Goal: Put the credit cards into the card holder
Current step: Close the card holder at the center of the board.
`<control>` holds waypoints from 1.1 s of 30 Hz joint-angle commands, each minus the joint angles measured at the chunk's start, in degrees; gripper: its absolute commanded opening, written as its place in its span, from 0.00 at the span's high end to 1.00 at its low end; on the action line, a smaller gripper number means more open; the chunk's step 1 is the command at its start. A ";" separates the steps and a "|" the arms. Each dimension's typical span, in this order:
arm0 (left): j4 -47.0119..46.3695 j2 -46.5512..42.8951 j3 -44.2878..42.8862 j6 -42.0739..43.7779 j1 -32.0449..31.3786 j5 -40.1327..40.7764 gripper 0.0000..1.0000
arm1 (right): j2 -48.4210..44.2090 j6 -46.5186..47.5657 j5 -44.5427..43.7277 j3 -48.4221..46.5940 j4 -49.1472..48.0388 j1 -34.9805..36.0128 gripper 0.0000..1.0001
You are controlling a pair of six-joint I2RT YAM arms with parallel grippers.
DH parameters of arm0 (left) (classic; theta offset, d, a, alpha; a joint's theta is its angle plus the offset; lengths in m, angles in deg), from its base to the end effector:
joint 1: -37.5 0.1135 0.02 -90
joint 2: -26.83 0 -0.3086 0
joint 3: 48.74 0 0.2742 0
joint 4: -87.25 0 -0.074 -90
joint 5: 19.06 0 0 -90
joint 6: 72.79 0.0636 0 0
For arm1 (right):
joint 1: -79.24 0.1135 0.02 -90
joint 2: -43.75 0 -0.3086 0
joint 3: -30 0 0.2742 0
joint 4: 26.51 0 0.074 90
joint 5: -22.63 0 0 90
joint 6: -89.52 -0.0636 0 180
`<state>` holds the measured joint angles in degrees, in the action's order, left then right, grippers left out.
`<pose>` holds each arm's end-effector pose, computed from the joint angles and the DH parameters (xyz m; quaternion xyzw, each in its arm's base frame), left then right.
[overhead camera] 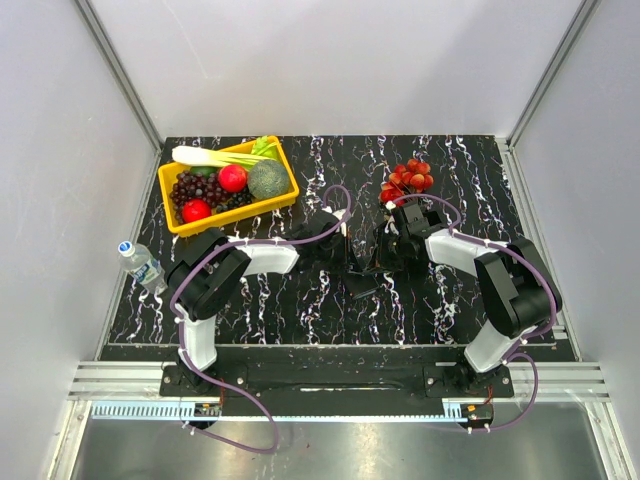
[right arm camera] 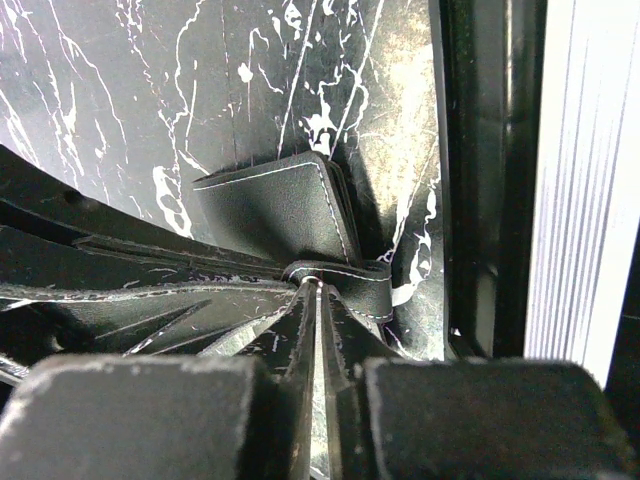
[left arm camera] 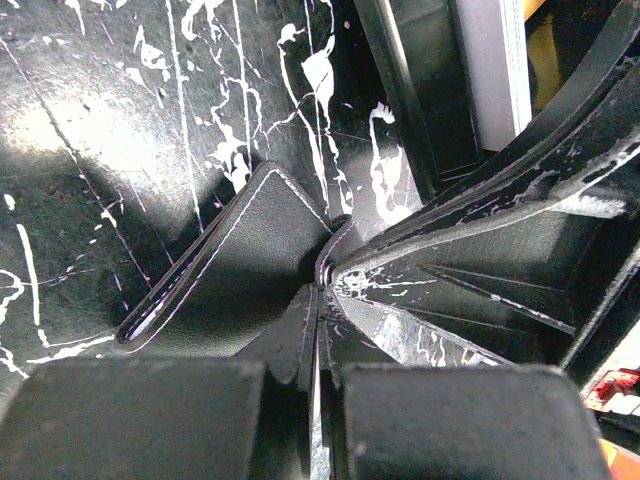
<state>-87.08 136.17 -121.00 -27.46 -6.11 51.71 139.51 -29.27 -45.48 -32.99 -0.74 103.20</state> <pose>0.3037 -0.3182 0.1484 0.0586 0.9039 -0.3850 0.1770 0.3111 0.1642 0.1587 -0.0116 0.9464 0.2820 0.1573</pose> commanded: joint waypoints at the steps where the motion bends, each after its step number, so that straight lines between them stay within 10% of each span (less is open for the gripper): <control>1: -1.13 -2.72 0.29 -0.51 -0.07 1.12 1.00 | -3.39 0.67 -1.06 -1.95 -0.29 0.56 0.89; 33: -5.60 -3.60 5.11 -4.46 0.46 -1.78 1.00 | -0.32 3.13 1.67 -3.62 2.61 1.26 0.91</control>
<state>-90.57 134.82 -117.35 -30.89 -5.94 51.32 138.75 -27.33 -45.18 -34.08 1.51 103.38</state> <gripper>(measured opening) 0.014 0.095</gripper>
